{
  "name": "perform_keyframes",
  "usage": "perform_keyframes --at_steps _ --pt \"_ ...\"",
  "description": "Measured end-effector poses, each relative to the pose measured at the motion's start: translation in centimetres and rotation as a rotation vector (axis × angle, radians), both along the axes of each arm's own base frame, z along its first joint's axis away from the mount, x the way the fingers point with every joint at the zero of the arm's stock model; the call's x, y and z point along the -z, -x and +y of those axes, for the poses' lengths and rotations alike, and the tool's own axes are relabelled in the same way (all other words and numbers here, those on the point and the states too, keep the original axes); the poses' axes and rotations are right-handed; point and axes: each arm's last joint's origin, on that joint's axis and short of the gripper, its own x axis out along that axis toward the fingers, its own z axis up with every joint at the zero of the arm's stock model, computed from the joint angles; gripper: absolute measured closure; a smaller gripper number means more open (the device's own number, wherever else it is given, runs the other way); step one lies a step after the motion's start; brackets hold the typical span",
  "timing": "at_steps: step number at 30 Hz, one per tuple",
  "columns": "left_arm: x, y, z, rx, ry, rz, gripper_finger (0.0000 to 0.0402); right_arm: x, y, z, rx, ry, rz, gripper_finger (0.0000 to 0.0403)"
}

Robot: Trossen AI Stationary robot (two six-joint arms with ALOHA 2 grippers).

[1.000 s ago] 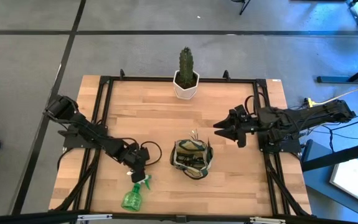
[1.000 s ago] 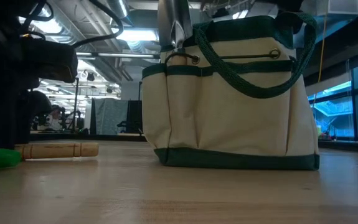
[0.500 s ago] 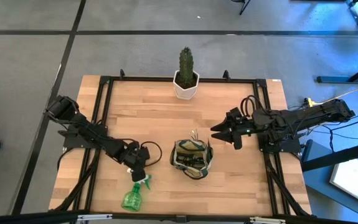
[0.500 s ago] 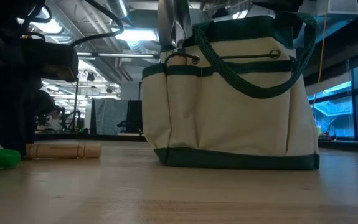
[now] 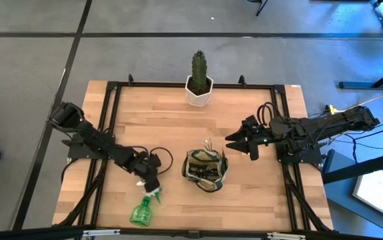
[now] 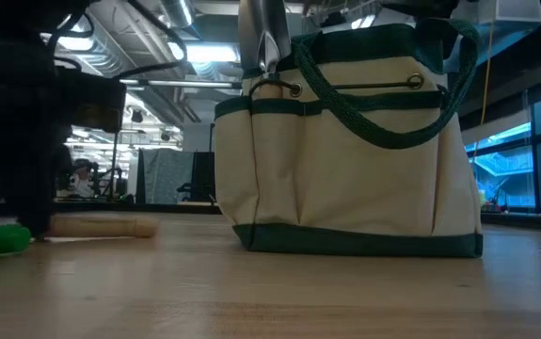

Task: Pick & Place Garden tools in Gardening bag
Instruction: Put the brown trowel into the green gardening bag

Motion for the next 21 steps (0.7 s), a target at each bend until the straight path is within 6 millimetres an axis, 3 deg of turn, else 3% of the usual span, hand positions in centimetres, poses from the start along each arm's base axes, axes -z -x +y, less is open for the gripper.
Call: perform_keyframes --at_steps 3,13,21 --pt "-1.1 0.5 0.7 -0.048 0.065 0.005 0.0339 0.0 0.0 0.0 0.000 0.000 0.000 0.0179" --pt "-7.8 1.4 2.1 -0.074 0.404 -0.218 0.0340 0.0 0.0 0.0 -0.011 -0.002 0.003 0.0179" --pt "-12.5 2.1 3.9 -0.085 0.677 -0.448 0.0340 0.2 -0.3 0.6 -0.169 0.005 0.020 0.0179"
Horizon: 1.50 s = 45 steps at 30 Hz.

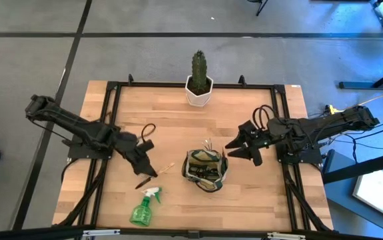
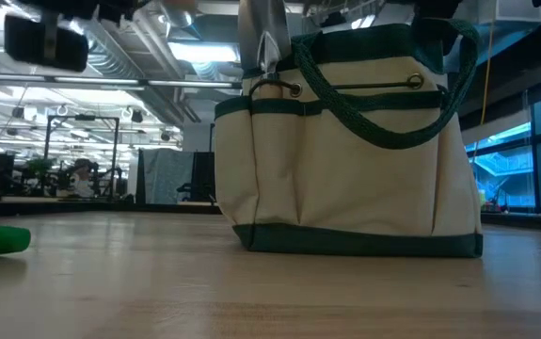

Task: Pick & Place Garden tools in Gardening bag
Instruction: Put the brown trowel into the green gardening bag

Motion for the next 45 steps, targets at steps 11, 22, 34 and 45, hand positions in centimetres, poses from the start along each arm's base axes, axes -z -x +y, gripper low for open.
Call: perform_keyframes --at_steps 11,22,34,45 --pt "-1.8 -1.3 2.2 -0.072 0.273 -0.049 0.0341 -6.3 -5.0 1.8 -0.149 0.353 0.053 0.0179" --pt "-2.8 -2.5 2.7 -0.033 0.380 -0.156 0.0342 -7.5 -13.3 4.8 -0.375 0.674 0.268 0.0179" --pt "-1.0 -5.8 2.0 0.033 0.452 -0.179 0.0342 -7.0 -17.0 6.5 -0.415 0.809 0.222 0.0179" --pt "0.3 -7.2 2.3 0.023 0.474 -0.175 0.0342 -6.7 -17.2 6.2 -0.405 0.823 0.235 0.0179"
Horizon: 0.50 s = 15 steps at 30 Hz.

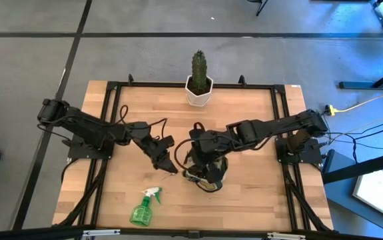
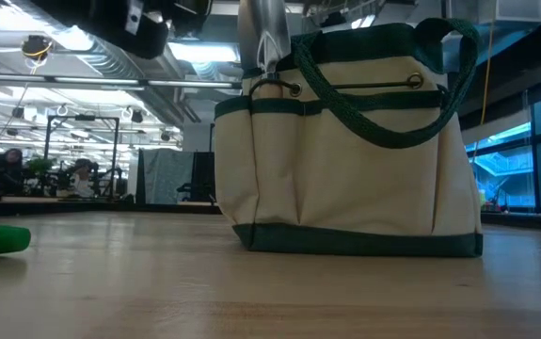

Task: Pick & Place Garden tools in Gardening bag
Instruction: Put the brown trowel into the green gardening bag

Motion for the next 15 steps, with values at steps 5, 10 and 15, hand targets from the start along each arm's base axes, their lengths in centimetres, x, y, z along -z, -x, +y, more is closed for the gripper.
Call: perform_keyframes --at_steps 5,10,15 --pt "-1.1 -0.4 0.5 -0.019 -0.011 -0.047 0.0342 0.8 -0.4 0.2 -0.020 -0.011 0.030 0.0179" --pt "-2.5 -0.9 0.9 -0.016 -0.021 -0.103 0.0342 1.3 -0.6 0.2 -0.018 -0.005 0.046 0.0179" --pt "-2.6 -0.9 0.9 -0.013 -0.028 -0.097 0.0342 1.3 -0.7 0.2 -0.004 -0.002 0.050 0.0179"
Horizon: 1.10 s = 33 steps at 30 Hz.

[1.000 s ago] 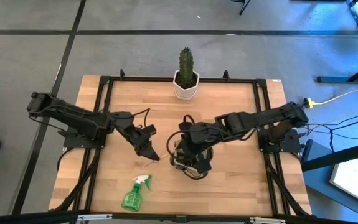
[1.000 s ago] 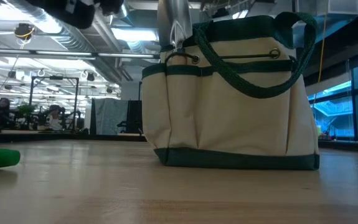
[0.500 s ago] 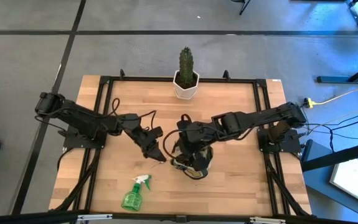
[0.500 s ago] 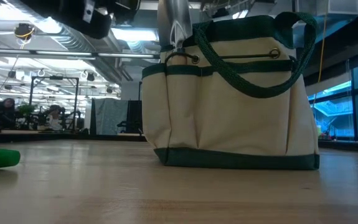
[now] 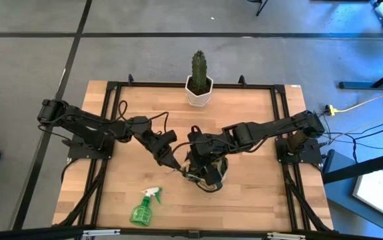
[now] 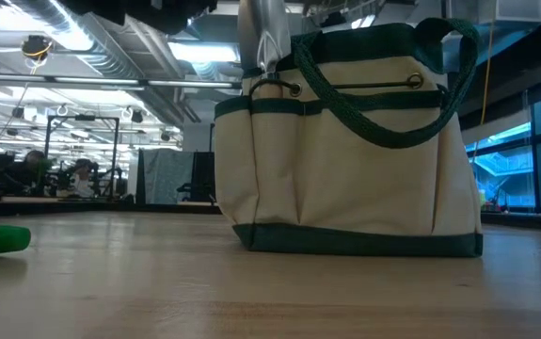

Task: Pick & Place Garden tools in Gardening bag
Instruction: Put the brown trowel into the green gardening bag

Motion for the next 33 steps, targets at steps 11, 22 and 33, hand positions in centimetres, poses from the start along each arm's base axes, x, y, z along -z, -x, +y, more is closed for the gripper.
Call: perform_keyframes --at_steps 11,22,33 --pt "1.3 -0.4 0.9 0.001 -0.008 0.104 0.0342 -0.2 -0.2 0.0 0.018 -0.019 -0.018 0.0179" --pt "1.4 -0.4 2.0 -0.002 -0.016 0.108 0.0342 0.2 -0.4 -0.2 0.060 -0.030 -0.002 0.0275" --pt "1.6 -0.4 2.1 -0.029 -0.065 0.082 0.0339 1.0 -0.6 -0.1 0.142 -0.061 0.062 0.0334"
